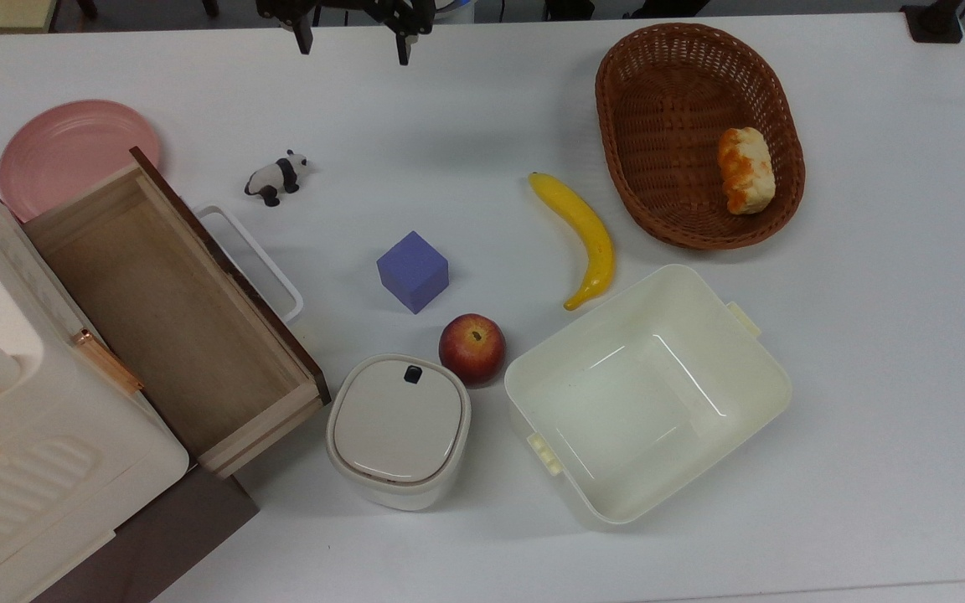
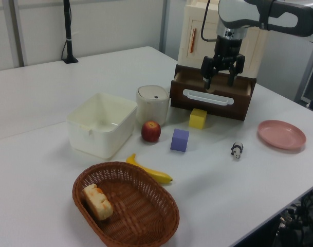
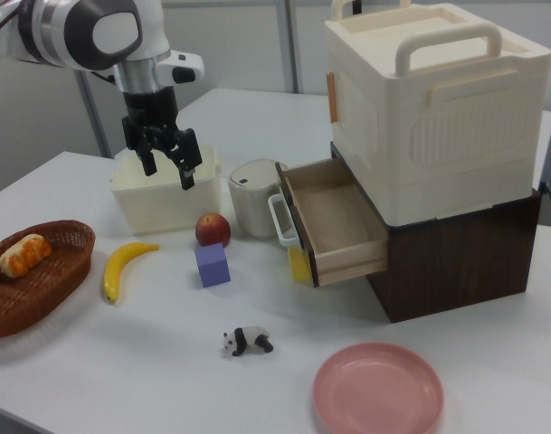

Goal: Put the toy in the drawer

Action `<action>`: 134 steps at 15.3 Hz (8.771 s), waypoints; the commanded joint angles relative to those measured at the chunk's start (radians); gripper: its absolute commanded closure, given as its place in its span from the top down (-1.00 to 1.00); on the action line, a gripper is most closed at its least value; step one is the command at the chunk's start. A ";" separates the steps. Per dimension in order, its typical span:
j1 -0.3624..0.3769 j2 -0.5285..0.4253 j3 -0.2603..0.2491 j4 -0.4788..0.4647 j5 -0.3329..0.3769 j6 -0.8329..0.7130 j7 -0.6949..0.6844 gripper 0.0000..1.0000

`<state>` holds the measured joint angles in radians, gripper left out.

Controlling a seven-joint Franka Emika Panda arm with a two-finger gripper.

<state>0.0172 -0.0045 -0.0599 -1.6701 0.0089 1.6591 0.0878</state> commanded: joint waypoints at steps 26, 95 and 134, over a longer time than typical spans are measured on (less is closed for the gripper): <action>0.078 -0.088 -0.127 -0.264 -0.076 0.063 0.472 1.00; -0.062 0.155 -0.025 -0.117 -0.038 0.596 0.452 -0.67; -0.336 0.310 -0.049 0.044 0.177 0.610 0.205 1.00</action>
<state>-0.3169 0.2953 -0.1045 -1.6460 0.1528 2.2554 0.2691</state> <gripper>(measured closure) 0.599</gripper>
